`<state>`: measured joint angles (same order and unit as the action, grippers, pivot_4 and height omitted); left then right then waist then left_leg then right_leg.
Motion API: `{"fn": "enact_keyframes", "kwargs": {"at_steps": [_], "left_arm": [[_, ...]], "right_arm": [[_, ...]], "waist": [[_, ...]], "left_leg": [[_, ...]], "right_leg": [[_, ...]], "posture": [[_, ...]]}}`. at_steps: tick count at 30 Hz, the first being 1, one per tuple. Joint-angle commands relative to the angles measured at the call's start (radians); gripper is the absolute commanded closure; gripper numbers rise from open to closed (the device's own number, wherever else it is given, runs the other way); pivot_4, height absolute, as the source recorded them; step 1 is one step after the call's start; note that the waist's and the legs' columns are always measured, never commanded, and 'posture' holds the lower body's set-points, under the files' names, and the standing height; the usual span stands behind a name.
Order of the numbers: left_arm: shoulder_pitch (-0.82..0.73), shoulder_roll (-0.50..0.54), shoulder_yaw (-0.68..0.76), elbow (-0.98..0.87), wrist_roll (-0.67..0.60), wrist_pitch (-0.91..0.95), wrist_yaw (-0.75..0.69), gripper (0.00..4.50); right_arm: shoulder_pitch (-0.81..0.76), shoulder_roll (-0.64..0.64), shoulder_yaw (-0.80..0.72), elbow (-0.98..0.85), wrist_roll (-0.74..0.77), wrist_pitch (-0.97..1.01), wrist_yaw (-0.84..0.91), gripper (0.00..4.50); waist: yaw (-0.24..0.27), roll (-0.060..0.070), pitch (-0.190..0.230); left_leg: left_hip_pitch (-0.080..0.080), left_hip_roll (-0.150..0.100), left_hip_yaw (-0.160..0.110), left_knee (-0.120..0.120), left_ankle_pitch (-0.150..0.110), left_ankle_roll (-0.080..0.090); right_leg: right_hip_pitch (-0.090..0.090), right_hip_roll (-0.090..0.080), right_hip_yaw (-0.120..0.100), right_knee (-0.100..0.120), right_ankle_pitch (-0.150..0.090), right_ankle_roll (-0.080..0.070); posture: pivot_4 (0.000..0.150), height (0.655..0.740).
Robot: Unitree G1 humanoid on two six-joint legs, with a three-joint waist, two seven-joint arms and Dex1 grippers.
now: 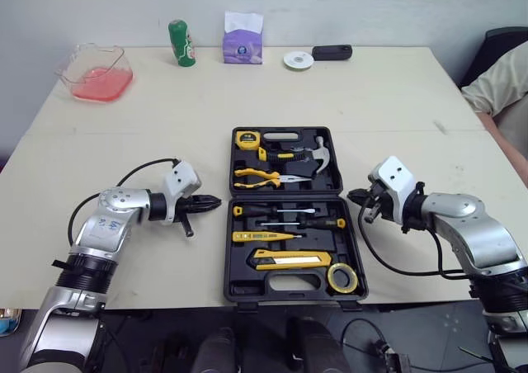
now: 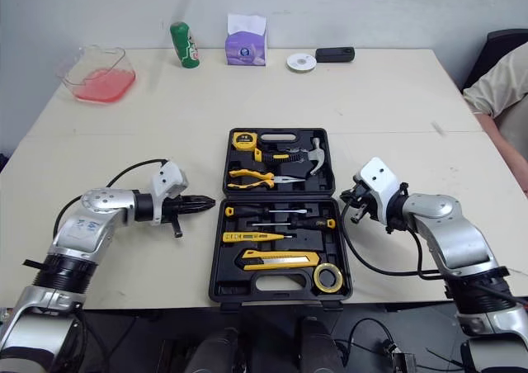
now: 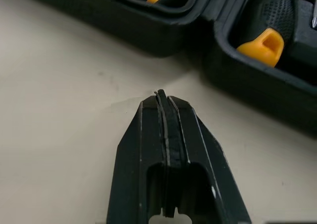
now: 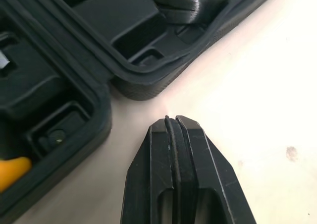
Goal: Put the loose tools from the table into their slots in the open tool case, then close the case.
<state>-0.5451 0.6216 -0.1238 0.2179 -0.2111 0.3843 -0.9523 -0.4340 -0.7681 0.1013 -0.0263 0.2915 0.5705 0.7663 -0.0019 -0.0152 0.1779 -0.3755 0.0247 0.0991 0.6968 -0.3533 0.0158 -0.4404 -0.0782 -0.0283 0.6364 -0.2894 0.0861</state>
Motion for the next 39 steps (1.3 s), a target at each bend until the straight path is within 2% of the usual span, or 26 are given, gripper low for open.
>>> {"fn": "enact_keyframes", "kwargs": {"at_steps": [1,7,16,24,26,28,29,31,34,35,36,39], "left_arm": [[-0.033,-0.062,-0.036,-0.032,0.009,0.011,0.011,4.47],[-0.061,-0.106,-0.039,-0.029,0.021,0.055,0.023,4.47],[-0.087,-0.123,-0.033,0.022,0.067,0.033,0.038,4.47],[-0.096,-0.075,-0.001,0.026,0.082,0.045,0.023,4.47],[-0.090,-0.026,0.030,0.000,0.060,0.101,0.000,3.83],[-0.091,0.005,0.051,-0.023,0.030,0.173,-0.015,3.13],[-0.096,0.021,0.063,-0.038,0.010,0.230,-0.018,2.63],[-0.113,0.044,0.094,-0.072,-0.034,0.357,-0.014,1.66],[-0.207,0.020,0.148,-0.093,-0.092,0.664,0.079,0.24],[-0.237,0.005,0.158,-0.084,-0.099,0.734,0.113,0.00],[-0.270,-0.021,0.170,-0.061,-0.100,0.773,0.150,0.00],[-0.341,-0.080,0.211,-0.006,-0.116,0.876,0.223,0.00]], "right_arm": [[-0.043,0.034,0.008,-0.034,0.000,0.015,0.017,4.50],[-0.061,0.071,-0.014,-0.035,-0.007,0.030,0.013,4.50],[-0.037,0.061,-0.031,-0.057,-0.029,0.054,0.027,4.50],[-0.010,-0.008,-0.070,-0.087,-0.054,0.072,0.030,4.50],[-0.003,-0.052,-0.103,-0.106,-0.030,0.101,0.059,4.50],[-0.004,-0.078,-0.123,-0.115,-0.005,0.133,0.078,3.84],[-0.010,-0.087,-0.135,-0.117,0.010,0.157,0.085,3.51],[-0.027,-0.092,-0.162,-0.118,0.044,0.216,0.088,2.51],[-0.130,-0.030,-0.244,-0.076,0.156,0.457,0.033,0.98],[-0.166,-0.007,-0.263,-0.061,0.184,0.530,0.011,0.37],[-0.213,0.021,-0.274,-0.033,0.193,0.593,-0.022,0.06],[-0.313,0.084,-0.284,0.037,0.184,0.693,-0.108,0.06]], "waist": [[0.000,0.000,0.000],[0.001,0.000,0.000],[0.007,0.000,0.000],[0.008,0.000,0.000],[0.003,0.000,0.000],[0.001,0.000,0.000],[-0.002,0.000,0.000],[-0.003,0.000,0.000],[-0.001,0.000,0.000],[-0.001,0.000,0.000],[0.000,0.000,0.000],[0.001,0.000,0.000]], "left_leg": [[0.000,0.000,0.000,0.001,0.000,0.000],[0.000,0.000,0.000,0.001,0.000,0.000],[0.001,-0.001,-0.002,0.002,0.001,0.001],[0.000,-0.002,-0.003,0.002,0.001,0.001],[0.000,-0.002,-0.003,0.002,0.001,0.001],[0.000,-0.001,-0.003,0.001,0.001,0.001],[0.000,-0.001,-0.003,0.001,0.001,0.001],[0.001,0.000,-0.003,0.000,0.001,0.001],[0.000,0.000,-0.003,0.001,0.001,0.001],[0.000,0.000,-0.004,0.001,0.001,0.001],[0.000,-0.001,-0.004,0.002,0.001,0.001],[0.000,-0.002,-0.005,0.001,0.001,0.001]], "right_leg": [[0.000,0.000,0.000,0.000,0.000,0.000],[0.000,0.000,0.002,0.003,0.000,0.000],[0.001,-0.001,0.004,0.004,0.000,0.000],[0.002,-0.002,0.003,0.004,0.000,0.000],[0.002,-0.002,0.004,0.004,0.000,0.000],[0.001,-0.001,0.004,0.004,0.000,0.000],[0.001,-0.001,0.004,0.004,0.000,0.000],[0.001,0.000,0.004,0.003,0.000,0.000],[0.001,0.000,0.004,0.004,0.000,0.000],[0.002,-0.001,0.005,0.004,0.000,0.000],[0.001,-0.001,0.006,0.005,0.000,0.000],[0.002,-0.002,0.005,0.005,0.000,0.000]], "posture": [[0.150,0.7400],[0.150,0.7400],[0.150,0.7400],[0.150,0.7400],[0.150,0.7400],[0.150,0.7400],[0.150,0.7400],[0.150,0.7400],[0.150,0.7400],[0.150,0.7400],[0.150,0.7400],[0.150,0.7400]]}}
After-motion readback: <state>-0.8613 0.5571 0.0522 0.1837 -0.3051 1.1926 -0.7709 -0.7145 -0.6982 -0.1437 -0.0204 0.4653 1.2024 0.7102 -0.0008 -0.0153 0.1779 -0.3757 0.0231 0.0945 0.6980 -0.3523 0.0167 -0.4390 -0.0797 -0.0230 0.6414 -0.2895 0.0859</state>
